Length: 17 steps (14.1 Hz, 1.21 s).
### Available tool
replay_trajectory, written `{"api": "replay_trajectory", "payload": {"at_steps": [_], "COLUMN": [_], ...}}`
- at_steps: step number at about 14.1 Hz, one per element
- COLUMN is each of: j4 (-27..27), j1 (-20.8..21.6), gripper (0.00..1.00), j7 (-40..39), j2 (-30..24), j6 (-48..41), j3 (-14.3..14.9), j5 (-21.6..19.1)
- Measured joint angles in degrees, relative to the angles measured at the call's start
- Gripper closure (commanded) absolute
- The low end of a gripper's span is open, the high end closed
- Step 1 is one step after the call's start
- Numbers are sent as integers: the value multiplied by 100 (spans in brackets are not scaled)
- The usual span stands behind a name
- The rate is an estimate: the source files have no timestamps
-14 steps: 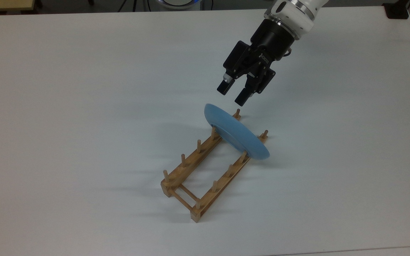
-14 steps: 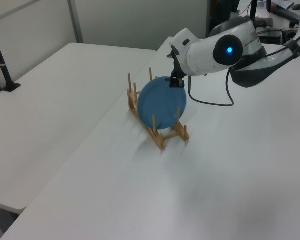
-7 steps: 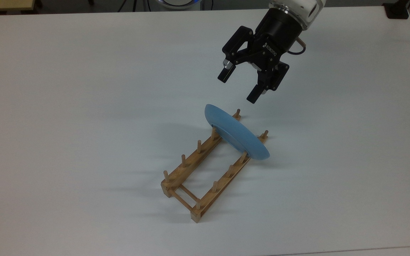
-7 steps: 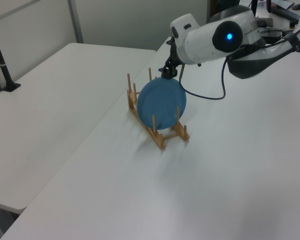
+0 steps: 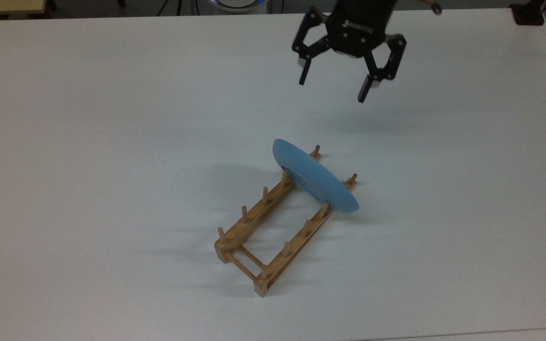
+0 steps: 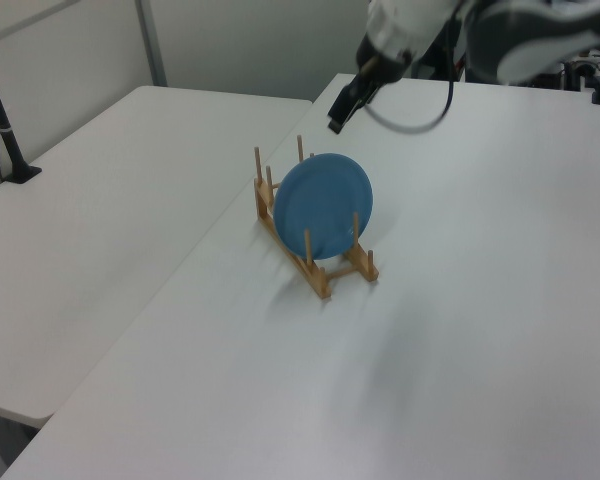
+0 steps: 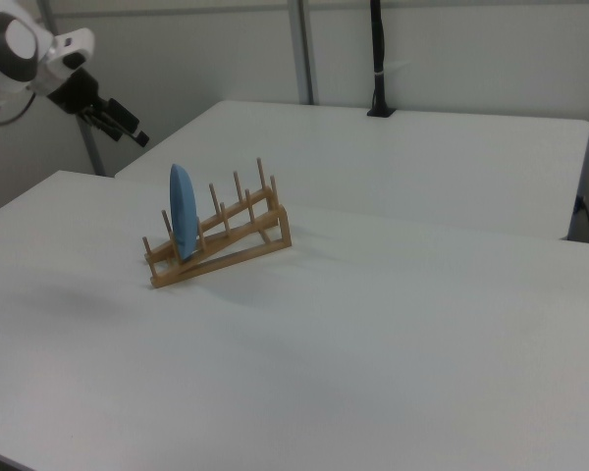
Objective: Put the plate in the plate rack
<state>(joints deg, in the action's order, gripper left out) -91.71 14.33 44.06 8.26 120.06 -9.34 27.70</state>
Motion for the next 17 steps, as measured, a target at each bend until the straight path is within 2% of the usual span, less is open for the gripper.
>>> {"api": "replay_trajectory", "payload": {"at_steps": [2, 4, 5, 6, 8, 11, 17], "j4": [5, 11, 11, 10, 8, 2, -4], "j1": [-342, -754, -911, -998, -1046, -1050, -1050], "gripper": [0, 0, 0, 0, 0, 0, 0], "j7": [-585, -1517, -1953, -2348, -3333, -4270, -4398], "j2": [-179, -364, -430, -465, -484, -487, -492], "j6": [-445, -1319, -1786, -2139, -2677, -3070, -3070], "j3": [4, 32, 96, 278, 791, 1202, 1490], "j5": [-1132, -1965, -2210, -2424, -2633, -2646, -2647]}}
